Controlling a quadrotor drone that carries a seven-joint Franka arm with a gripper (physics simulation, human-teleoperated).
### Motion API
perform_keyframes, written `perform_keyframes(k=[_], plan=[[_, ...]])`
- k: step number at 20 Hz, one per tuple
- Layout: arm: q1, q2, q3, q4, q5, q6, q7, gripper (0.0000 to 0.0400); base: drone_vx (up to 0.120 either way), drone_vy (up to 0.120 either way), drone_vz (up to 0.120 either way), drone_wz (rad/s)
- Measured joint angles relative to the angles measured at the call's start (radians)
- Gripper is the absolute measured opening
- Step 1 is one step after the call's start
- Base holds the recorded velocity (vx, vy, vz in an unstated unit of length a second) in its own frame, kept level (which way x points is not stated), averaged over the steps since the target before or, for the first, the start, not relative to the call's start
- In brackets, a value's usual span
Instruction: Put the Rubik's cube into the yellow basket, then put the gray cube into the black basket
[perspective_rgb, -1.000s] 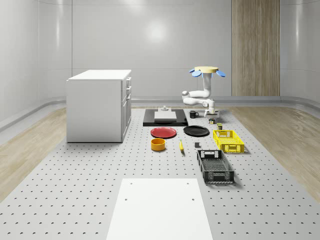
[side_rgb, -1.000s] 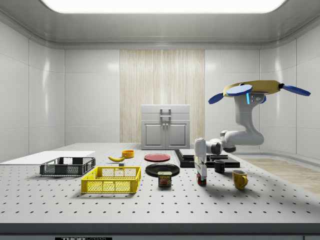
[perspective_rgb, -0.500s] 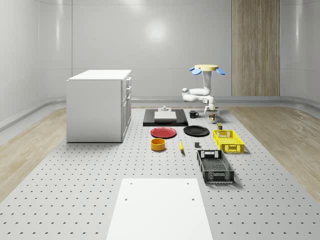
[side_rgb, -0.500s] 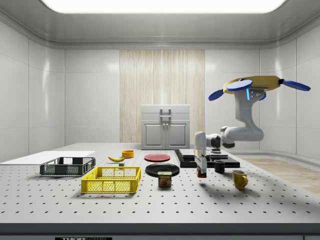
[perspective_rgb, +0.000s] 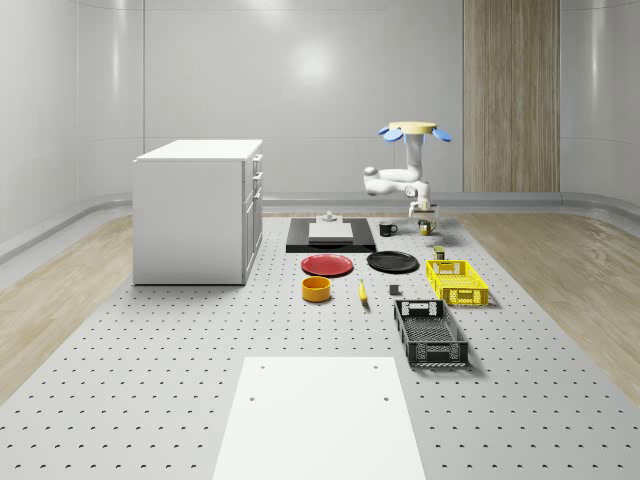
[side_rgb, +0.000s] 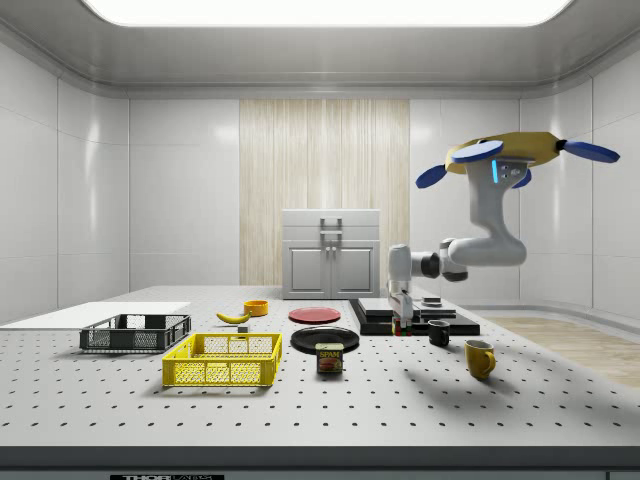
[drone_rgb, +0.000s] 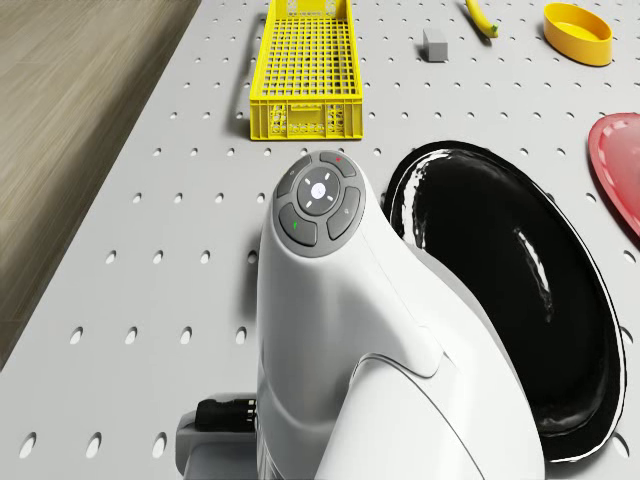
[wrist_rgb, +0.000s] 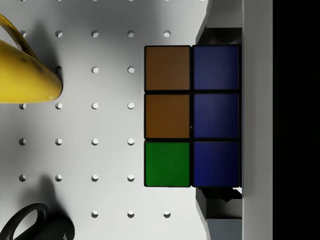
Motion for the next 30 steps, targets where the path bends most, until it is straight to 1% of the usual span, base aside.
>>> perform_keyframes(k=[5, 16, 30], plan=[[-0.002, -0.012, 0.004, 0.000, 0.007, 0.010, 0.002, 0.0325, 0.120, 0.000, 0.000, 0.000], [-0.007, -0.036, 0.007, 0.001, 0.018, 0.032, 0.006, 0.0325, 0.120, 0.109, 0.000, 0.000], [-0.012, -0.062, 0.010, 0.002, 0.028, 0.056, 0.010, 0.0325, 0.120, 0.000, 0.000, 0.000]])
